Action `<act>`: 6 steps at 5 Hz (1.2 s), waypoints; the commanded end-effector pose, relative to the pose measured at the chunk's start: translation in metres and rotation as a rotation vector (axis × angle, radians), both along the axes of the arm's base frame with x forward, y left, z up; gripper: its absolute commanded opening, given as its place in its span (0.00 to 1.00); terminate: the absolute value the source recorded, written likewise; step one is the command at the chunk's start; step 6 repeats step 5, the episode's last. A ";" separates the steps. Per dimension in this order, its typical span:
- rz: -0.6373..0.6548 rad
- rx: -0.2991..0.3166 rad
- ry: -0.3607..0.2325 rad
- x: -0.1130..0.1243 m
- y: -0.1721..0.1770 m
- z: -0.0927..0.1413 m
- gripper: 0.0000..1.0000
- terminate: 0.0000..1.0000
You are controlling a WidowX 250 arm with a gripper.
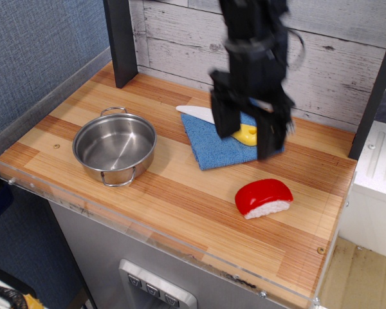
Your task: Take the apple piece and place it on the bottom of the cloth.
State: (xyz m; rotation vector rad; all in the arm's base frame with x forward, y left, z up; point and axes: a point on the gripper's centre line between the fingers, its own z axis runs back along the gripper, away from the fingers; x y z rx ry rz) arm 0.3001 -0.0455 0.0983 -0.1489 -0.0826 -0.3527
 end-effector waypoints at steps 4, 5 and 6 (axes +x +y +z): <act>0.080 -0.074 -0.158 -0.021 0.023 0.088 1.00 0.00; 0.080 -0.074 -0.158 -0.021 0.023 0.088 1.00 1.00; 0.080 -0.074 -0.158 -0.021 0.023 0.088 1.00 1.00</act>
